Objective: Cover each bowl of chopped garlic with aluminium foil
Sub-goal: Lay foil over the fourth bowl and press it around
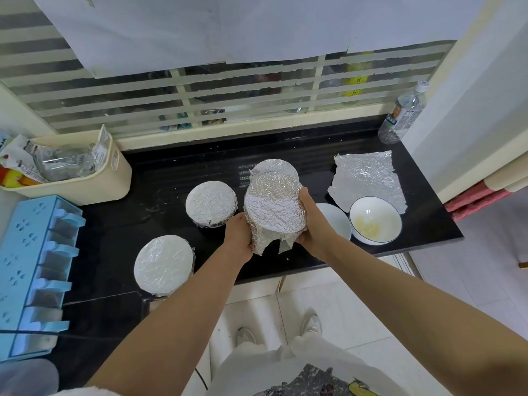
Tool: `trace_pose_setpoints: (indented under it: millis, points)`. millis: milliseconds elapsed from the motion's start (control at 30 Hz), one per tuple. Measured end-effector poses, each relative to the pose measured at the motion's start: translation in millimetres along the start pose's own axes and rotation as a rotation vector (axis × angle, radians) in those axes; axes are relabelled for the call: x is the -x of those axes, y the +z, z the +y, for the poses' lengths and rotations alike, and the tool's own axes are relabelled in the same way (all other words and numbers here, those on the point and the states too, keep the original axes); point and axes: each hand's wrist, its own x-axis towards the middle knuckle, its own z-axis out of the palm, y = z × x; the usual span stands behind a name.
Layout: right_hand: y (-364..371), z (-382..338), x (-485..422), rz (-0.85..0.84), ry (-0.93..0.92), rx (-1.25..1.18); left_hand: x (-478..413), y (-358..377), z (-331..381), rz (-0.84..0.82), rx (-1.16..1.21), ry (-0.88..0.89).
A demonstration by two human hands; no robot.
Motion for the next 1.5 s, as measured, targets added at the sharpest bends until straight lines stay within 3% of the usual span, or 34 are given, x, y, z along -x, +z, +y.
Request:
trace_pose_setpoints:
  millis: [267,433,567,633,767,1033,1500]
  points:
    - [1.0,-1.9,-1.8,-0.003,0.01,-0.027,4.3,5.9,2.9,-0.159,0.027,0.011]
    - [-2.2,-2.3,-3.5,-0.006,0.02,0.008,0.9,0.1,3.0,0.11,-0.294,0.131]
    - [-9.5,-4.0,-7.8,0.049,0.011,0.083,11.1,-5.0,19.2,0.314,-0.314,0.374]
    - [-12.2,-4.1,-8.7,0.077,-0.001,0.099,20.8,0.8,25.6,0.196,-0.304,0.421]
    - [-10.7,-1.9,-9.7,0.095,-0.004,0.14,34.8,23.8,19.2,-0.131,-0.3,0.304]
    - [-9.9,-4.4,-7.3,0.044,-0.038,0.143,39.9,34.1,19.0,-0.21,-0.073,0.136]
    - [-13.2,6.7,-16.8,-0.097,-0.059,0.094,39.7,27.3,24.3,-0.17,-0.051,0.047]
